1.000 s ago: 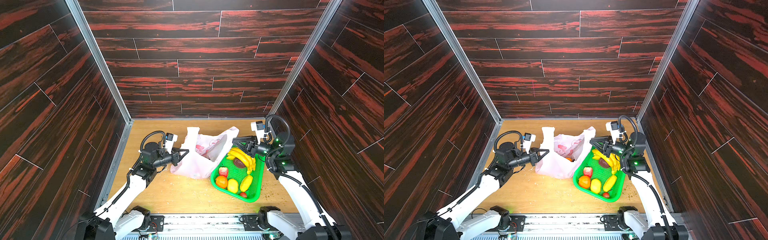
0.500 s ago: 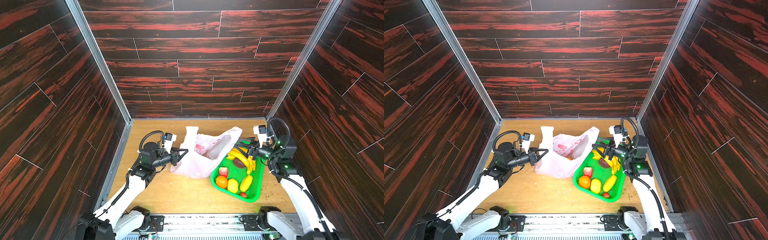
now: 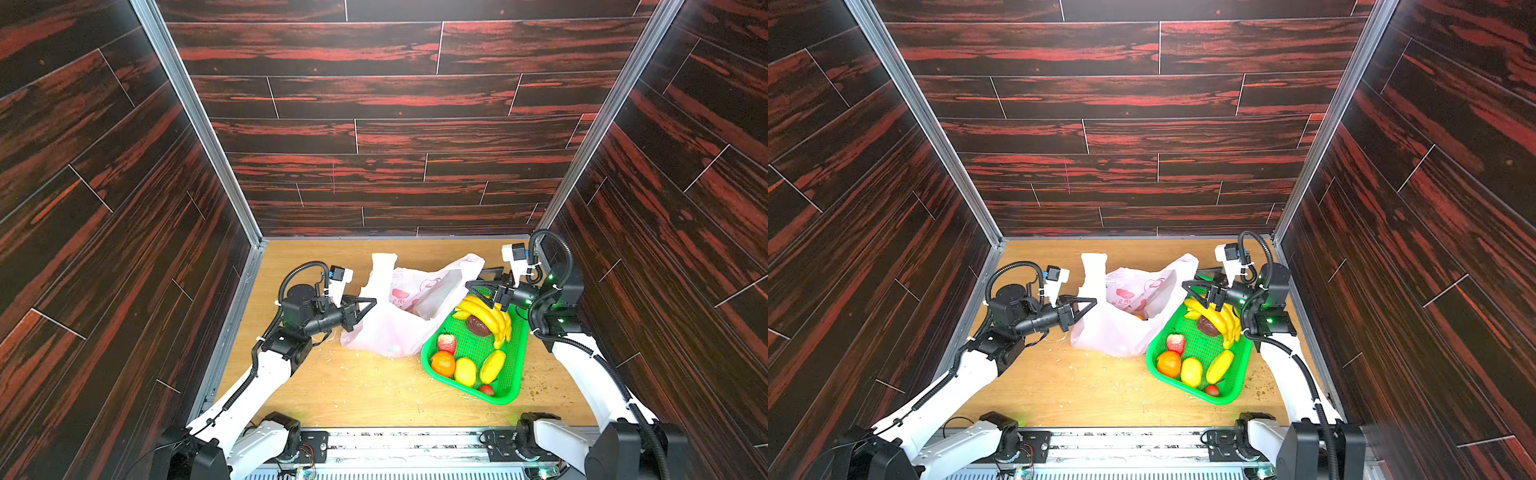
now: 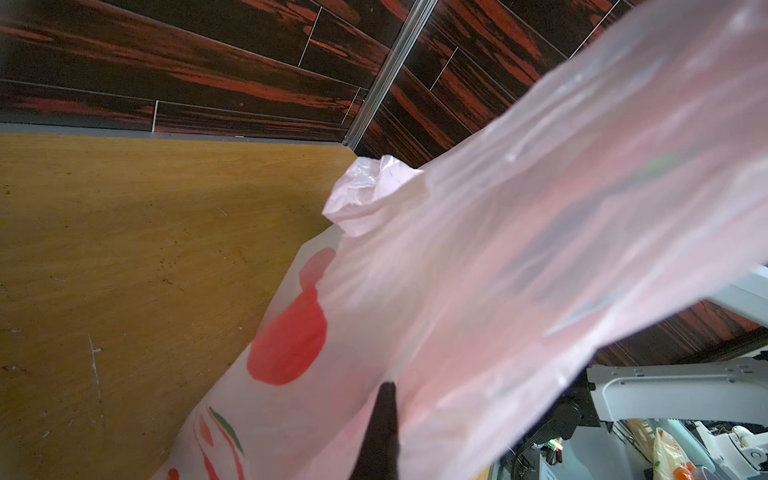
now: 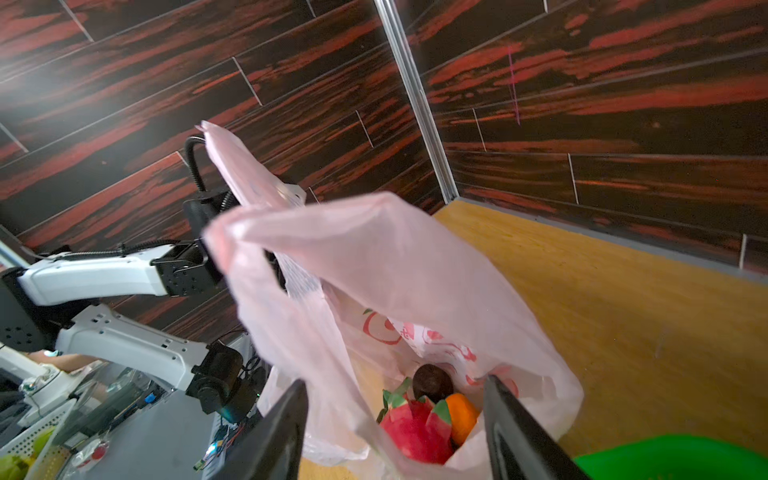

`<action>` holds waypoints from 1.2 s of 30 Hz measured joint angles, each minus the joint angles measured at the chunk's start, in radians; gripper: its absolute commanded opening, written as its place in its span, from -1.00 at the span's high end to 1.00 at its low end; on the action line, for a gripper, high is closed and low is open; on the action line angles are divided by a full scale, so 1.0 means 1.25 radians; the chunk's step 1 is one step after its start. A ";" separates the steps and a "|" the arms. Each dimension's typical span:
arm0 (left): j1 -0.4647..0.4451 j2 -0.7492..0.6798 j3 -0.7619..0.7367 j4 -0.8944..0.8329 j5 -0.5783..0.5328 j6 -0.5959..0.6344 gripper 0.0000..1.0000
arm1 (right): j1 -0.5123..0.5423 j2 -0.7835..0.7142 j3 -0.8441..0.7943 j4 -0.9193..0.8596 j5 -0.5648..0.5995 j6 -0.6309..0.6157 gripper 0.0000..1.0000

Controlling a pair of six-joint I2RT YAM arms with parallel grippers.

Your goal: Place the fake fruits into the plastic bag and tie a complex knot

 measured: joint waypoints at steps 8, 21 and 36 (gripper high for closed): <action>0.002 0.000 0.000 0.000 0.000 -0.003 1.00 | 0.061 0.049 0.011 0.066 -0.018 0.035 0.21; 0.030 -0.038 0.002 -0.030 -0.013 -0.021 0.21 | 0.126 0.077 0.082 0.048 -0.021 0.031 1.00; 0.012 -0.263 0.044 -0.155 -0.002 -0.002 0.06 | 0.140 0.094 0.099 0.008 -0.015 0.013 1.00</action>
